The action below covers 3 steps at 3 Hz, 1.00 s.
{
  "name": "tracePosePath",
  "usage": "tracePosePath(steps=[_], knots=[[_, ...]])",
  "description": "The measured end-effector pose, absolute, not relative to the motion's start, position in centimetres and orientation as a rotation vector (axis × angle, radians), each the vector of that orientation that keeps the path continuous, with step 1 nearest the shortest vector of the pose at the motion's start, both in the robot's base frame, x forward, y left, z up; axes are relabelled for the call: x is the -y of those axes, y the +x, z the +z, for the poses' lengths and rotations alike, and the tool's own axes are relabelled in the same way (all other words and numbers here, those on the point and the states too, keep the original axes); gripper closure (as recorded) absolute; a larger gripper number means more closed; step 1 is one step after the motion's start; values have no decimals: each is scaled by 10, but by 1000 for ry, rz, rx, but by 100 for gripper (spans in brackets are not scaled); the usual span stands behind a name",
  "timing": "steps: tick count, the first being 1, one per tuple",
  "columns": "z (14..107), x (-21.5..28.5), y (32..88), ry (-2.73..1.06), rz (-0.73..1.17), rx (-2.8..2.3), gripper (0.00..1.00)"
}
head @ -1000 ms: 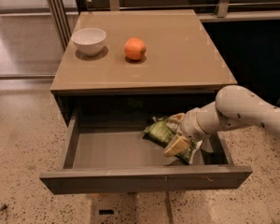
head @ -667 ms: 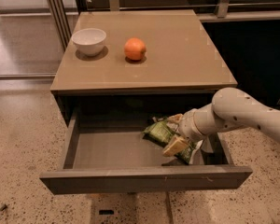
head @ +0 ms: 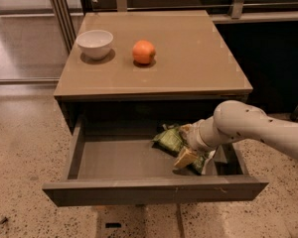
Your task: Pick green jalapeno chip bag from top drawer and place on counter
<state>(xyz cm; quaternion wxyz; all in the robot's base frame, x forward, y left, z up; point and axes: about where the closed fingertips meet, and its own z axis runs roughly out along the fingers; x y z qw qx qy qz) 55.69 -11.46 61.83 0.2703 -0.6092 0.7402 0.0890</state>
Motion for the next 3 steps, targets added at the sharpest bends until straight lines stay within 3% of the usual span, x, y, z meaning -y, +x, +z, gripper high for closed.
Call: tracePosePath(steps=[1,3], knots=[[604,121,559,-1647,211,-2037,24],[604,121,559,-1647,210,-2039,66]])
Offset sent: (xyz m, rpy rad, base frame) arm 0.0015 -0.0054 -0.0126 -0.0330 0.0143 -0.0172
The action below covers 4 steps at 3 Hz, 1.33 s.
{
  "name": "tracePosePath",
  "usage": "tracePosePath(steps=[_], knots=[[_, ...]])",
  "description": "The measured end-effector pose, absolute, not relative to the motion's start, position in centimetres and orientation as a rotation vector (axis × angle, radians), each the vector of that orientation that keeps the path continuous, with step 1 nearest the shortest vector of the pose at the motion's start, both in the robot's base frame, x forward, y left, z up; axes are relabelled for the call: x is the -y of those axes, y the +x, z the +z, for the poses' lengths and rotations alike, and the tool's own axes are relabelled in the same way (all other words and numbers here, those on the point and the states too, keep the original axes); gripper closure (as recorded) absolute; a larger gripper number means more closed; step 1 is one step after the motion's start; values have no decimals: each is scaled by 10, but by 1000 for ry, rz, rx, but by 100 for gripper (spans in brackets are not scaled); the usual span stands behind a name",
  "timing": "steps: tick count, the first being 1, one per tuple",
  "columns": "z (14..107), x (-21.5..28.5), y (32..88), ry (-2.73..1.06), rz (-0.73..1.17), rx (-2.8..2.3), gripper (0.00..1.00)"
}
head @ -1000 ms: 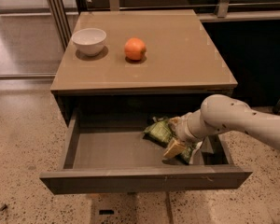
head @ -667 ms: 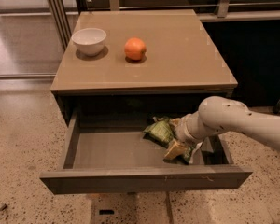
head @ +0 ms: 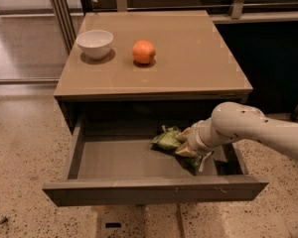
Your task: Pick green jalapeno chip bag from top drawer and place on counter
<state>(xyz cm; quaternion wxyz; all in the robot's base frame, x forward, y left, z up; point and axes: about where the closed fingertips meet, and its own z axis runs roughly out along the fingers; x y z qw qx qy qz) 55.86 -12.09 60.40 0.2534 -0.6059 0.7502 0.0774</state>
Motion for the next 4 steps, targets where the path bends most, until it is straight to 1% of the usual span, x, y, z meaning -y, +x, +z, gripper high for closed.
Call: tracePosePath(steps=[1,2,3,4], knots=[[615,114,547,-1677,237,-2008,89],[645,104,531,-1689,289,-1951,100],[682,96,517,-1655,352,-1868,100],[731,87,513,-1615,363,-1758,100]])
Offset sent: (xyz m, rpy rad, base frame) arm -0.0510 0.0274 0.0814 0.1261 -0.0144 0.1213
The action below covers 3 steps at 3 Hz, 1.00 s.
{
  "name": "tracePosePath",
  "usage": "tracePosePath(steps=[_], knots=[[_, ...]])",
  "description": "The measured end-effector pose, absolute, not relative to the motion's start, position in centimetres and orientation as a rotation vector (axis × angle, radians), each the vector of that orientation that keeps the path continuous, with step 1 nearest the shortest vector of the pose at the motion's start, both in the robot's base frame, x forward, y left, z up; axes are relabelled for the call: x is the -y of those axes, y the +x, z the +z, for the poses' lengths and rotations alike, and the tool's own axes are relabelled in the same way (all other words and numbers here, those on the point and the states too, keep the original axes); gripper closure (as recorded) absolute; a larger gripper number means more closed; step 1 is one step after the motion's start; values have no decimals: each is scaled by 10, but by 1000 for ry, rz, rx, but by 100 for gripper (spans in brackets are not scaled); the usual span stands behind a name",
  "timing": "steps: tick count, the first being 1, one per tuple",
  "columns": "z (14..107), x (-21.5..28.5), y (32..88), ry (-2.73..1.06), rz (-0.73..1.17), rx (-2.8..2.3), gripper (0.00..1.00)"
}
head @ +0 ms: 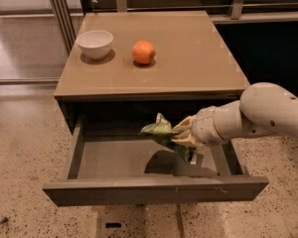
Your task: Pick green jalapeno chip bag from top drawer and place on counter
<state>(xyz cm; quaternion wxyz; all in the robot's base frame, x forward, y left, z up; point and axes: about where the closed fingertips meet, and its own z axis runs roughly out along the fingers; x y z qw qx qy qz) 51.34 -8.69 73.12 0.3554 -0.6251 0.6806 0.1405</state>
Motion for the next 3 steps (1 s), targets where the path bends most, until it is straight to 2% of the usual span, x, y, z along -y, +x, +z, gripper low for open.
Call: tracePosePath(steps=[1,3], knots=[[803,79,511,-1573,298,-1608,100],[813,78,510,-1522,299,-1579,100]])
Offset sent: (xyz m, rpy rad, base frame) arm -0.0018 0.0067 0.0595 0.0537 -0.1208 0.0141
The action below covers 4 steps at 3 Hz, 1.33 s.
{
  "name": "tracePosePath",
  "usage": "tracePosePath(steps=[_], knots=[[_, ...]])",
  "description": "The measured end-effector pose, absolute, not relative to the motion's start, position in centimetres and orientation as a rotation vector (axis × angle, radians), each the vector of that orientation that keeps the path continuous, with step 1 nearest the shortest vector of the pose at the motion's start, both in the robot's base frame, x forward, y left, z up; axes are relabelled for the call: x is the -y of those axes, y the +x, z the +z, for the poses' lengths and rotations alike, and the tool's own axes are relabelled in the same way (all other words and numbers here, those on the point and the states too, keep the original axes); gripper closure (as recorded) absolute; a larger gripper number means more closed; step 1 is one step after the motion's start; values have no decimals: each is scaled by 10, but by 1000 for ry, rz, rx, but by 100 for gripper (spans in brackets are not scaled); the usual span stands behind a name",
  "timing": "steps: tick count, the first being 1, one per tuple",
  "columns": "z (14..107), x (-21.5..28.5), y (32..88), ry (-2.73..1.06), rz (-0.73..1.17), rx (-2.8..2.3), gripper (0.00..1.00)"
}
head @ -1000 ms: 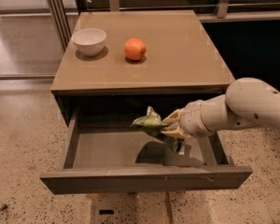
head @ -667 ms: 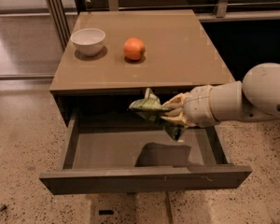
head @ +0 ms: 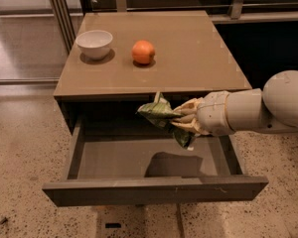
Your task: Pick green jalapeno chip bag from top drawer and place on counter
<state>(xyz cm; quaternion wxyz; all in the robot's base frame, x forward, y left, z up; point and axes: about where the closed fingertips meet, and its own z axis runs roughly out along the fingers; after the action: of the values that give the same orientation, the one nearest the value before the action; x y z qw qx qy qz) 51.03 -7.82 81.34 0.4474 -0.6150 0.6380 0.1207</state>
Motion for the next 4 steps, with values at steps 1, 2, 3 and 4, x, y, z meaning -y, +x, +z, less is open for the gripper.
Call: tracePosePath(steps=[1,2,3,4], knots=[[859,84,513,-1454,275,-1513,100],[912,101,520,-1396,191,-1458,100],[961,125,547,-1353,50,-1380,100],[961,125,547,-1353,50,-1380,100]])
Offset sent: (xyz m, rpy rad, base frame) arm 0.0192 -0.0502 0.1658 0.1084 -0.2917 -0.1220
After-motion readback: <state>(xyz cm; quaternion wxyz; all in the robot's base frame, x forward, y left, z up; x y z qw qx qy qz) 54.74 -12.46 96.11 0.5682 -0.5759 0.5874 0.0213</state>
